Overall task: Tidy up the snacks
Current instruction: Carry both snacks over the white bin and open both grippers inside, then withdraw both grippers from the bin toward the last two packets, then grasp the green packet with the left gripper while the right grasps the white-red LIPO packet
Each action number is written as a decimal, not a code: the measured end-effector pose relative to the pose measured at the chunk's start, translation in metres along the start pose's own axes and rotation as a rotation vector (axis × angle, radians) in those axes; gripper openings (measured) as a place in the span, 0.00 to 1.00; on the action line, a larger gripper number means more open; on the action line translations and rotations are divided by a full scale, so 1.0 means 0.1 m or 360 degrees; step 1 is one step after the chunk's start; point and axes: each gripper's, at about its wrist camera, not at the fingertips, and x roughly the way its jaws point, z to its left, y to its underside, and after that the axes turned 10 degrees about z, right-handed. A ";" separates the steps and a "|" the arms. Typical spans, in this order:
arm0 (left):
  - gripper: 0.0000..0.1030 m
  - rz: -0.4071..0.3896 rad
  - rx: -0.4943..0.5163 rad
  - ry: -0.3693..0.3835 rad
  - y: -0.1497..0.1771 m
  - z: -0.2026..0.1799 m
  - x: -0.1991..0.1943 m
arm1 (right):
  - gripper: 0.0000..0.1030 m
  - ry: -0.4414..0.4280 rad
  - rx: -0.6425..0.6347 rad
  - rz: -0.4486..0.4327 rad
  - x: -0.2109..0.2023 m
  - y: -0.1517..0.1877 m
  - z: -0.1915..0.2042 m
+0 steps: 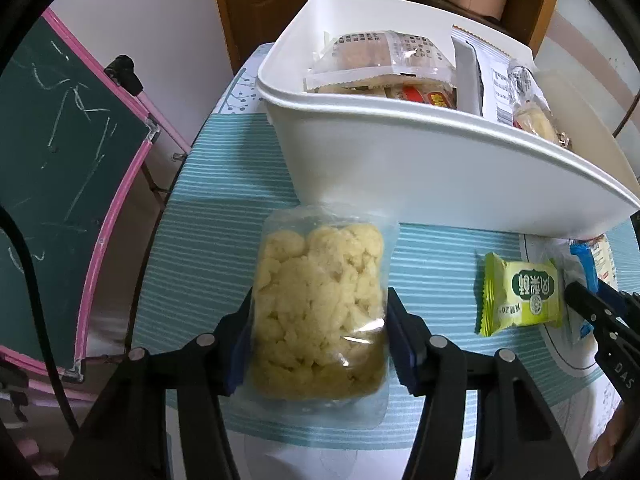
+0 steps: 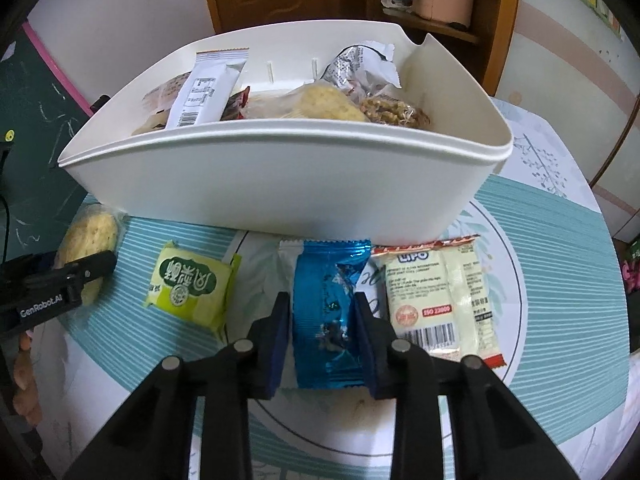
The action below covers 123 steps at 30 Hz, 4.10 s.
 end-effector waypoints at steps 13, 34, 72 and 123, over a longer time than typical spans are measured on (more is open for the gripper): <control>0.55 -0.0157 0.0086 0.0111 0.23 -0.14 -0.79 | 0.29 -0.0141 -0.0029 -0.0099 -0.47 0.20 0.11; 0.55 -0.0619 0.0402 -0.0120 -0.86 -0.63 -2.13 | 0.29 -0.0082 -0.0126 -0.0579 -1.95 -0.73 0.08; 0.89 -0.0408 0.0383 -0.0030 -1.00 -0.71 -1.63 | 0.59 -0.0030 0.0002 -0.0430 -1.54 -1.12 -0.06; 0.89 -0.0255 0.0285 0.0097 0.37 -1.04 -1.06 | 0.65 0.0111 0.0274 -0.0314 -1.13 0.49 -0.74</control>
